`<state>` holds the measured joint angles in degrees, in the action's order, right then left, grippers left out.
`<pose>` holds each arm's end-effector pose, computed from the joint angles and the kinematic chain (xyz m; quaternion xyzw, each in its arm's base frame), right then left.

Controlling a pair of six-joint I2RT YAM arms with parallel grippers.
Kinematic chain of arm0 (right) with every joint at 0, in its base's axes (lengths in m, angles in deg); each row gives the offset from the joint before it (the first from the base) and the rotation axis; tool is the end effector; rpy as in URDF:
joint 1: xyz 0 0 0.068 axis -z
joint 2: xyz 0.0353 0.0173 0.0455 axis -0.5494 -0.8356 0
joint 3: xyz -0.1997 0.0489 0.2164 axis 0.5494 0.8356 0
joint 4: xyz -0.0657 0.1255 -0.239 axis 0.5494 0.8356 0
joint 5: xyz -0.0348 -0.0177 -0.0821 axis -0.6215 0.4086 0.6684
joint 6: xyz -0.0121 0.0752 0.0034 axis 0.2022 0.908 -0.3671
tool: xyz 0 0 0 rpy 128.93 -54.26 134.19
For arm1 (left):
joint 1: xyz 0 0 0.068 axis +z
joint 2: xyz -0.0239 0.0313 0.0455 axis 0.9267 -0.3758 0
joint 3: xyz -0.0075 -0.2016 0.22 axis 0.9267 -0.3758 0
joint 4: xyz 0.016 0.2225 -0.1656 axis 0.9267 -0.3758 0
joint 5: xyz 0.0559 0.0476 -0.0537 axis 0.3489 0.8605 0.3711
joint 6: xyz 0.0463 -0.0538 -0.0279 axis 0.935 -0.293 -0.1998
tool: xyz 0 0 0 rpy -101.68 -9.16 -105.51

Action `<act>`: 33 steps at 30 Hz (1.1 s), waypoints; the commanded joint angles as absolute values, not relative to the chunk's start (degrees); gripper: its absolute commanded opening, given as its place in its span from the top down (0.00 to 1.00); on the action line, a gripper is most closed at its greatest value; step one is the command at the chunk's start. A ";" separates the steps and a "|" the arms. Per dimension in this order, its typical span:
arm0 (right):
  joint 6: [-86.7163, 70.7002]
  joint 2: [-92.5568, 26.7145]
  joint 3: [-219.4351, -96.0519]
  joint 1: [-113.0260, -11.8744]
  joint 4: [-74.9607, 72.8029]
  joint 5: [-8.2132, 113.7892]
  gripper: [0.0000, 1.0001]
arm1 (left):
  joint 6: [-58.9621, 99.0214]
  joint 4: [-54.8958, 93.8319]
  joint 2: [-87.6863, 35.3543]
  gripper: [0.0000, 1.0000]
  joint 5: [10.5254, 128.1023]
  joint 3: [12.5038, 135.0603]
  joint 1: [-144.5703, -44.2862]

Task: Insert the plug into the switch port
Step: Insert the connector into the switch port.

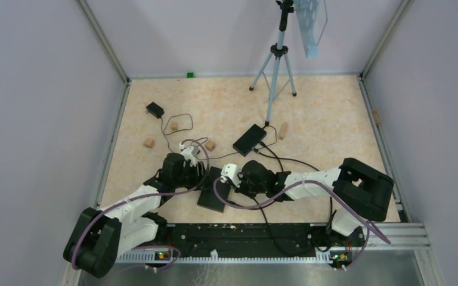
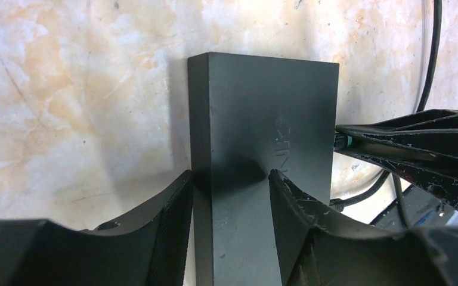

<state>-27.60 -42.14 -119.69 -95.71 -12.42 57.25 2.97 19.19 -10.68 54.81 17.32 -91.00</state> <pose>0.1504 0.2950 0.1388 -0.5658 0.7167 0.1937 0.3586 0.1770 -0.1027 0.1348 0.0360 0.8997 -0.3350 0.2774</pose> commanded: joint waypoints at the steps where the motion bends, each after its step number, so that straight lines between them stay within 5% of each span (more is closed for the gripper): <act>1: -26.69 -44.44 -125.50 -95.51 -17.92 53.49 1.00 | 0.93 21.43 -12.94 0.47 46.12 15.98 -98.07; 33: -34.61 -43.46 -128.55 -97.11 -37.42 44.97 1.00 | -1.02 33.52 -17.62 0.51 40.30 15.50 -105.00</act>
<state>-32.45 -42.19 -121.83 -95.06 -8.07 53.88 4.56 31.91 -15.29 63.90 16.20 -98.74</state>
